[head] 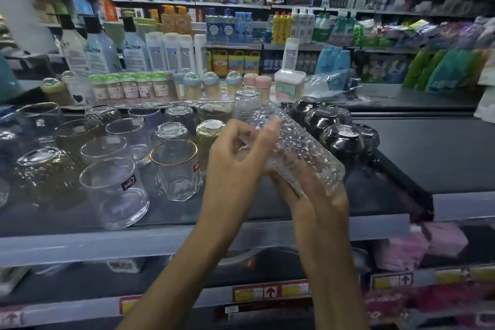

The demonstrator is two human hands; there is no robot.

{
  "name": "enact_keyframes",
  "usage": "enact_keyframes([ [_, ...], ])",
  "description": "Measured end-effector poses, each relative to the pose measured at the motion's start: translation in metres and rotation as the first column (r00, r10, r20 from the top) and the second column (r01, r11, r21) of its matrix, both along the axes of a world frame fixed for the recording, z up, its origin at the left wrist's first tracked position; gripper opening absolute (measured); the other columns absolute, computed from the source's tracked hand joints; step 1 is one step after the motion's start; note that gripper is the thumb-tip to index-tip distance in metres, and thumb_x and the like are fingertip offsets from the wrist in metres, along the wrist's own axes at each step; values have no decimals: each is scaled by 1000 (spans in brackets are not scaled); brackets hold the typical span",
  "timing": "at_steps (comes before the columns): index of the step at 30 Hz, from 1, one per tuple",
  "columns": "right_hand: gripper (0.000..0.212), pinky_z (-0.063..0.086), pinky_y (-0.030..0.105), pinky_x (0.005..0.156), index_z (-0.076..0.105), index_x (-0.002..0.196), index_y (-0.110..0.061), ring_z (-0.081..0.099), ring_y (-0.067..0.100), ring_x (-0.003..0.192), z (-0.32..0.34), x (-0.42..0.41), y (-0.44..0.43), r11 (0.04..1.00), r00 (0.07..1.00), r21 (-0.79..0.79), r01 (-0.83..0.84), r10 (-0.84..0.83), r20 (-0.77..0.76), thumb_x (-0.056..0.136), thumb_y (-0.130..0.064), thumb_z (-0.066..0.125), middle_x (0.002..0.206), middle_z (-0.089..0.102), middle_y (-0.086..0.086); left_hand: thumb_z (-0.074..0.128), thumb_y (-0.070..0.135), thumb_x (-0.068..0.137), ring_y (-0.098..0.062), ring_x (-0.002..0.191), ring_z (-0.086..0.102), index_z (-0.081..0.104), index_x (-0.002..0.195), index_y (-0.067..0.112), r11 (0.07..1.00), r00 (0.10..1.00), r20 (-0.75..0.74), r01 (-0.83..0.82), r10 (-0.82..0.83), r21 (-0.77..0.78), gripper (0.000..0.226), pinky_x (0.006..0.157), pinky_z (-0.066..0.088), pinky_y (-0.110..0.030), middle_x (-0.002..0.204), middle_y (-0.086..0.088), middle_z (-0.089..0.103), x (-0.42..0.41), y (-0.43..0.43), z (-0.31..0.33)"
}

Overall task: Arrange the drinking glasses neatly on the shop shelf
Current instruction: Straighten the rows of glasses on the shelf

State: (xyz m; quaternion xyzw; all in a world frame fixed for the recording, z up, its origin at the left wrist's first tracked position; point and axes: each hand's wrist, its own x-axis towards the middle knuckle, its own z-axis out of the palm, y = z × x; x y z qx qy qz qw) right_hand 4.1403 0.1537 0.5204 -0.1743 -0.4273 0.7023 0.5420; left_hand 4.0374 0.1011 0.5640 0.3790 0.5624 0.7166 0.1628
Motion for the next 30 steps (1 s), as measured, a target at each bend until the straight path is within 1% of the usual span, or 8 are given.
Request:
enact_keyframes([
  [3, 37, 58, 16, 75, 61, 133, -10, 74, 4, 98, 1, 12, 8, 990, 991, -55, 132, -133, -14, 97, -4, 66, 105, 76, -21, 53, 57, 95, -18, 97, 72, 66, 107, 30, 996, 994, -71, -86, 84, -31, 32, 92, 57, -54, 97, 6, 75, -8, 12, 0],
  [5, 44, 61, 27, 80, 59, 135, -15, 75, 9, 101, -1, 20, 18, 975, 982, -143, 169, -178, -57, 93, -12, 72, 113, 76, -13, 58, 47, 94, -16, 94, 72, 62, 116, 33, 978, 978, -80, -196, 191, -68, 26, 92, 57, -56, 96, 5, 76, -24, 32, -9],
  [8, 66, 61, 36, 86, 56, 135, -11, 75, 20, 107, -6, 33, 29, 952, 956, -232, 200, -242, -167, 74, -26, 77, 118, 76, 3, 70, 36, 91, -16, 104, 67, 51, 136, 25, 891, 886, -285, -422, 367, -165, 50, 97, 55, -49, 114, 4, 69, -43, 68, -22],
  [11, 54, 62, 36, 87, 58, 128, -14, 74, 19, 108, -18, 46, 35, 940, 941, -267, 210, -268, -207, 77, -24, 73, 111, 77, -1, 77, 45, 81, -25, 125, 60, 34, 151, 19, 820, 799, -427, -539, 423, -195, 86, 103, 52, -48, 138, -3, 61, -52, 99, -32],
  [16, 25, 62, 37, 88, 60, 123, -18, 76, 5, 91, -23, 55, 43, 940, 956, -292, 177, -234, -175, 99, -10, 61, 88, 76, -25, 80, 52, 82, -30, 131, 54, 37, 149, 13, 646, 636, -631, -716, 444, -266, 89, 98, 52, -49, 142, -6, 57, -48, 121, -34],
  [19, 17, 60, 43, 93, 61, 112, -20, 77, 15, 98, -21, 58, 48, 949, 952, -288, 131, -202, -230, 98, -12, 58, 98, 80, -8, 79, 54, 82, -33, 133, 48, 38, 146, 5, 558, 562, -716, -778, 414, -288, 90, 98, 49, -47, 143, -13, 49, -41, 129, -27],
  [24, 35, 62, 43, 87, 62, 119, -10, 76, 21, 102, -23, 60, 53, 955, 954, -285, 78, -155, -256, 85, -17, 63, 112, 78, 7, 79, 47, 84, -35, 127, 49, 43, 133, 3, 542, 589, -689, -773, 423, -328, 75, 78, 47, -44, 137, -14, 44, -34, 132, -22],
  [30, 40, 63, 39, 84, 63, 118, -13, 75, 23, 104, -27, 62, 58, 965, 959, -260, 22, -93, -266, 78, -19, 64, 108, 78, 7, 75, 49, 84, -37, 121, 53, 38, 135, 6, 528, 610, -677, -765, 412, -368, 76, 78, 44, -43, 137, -12, 41, -20, 115, -26],
])
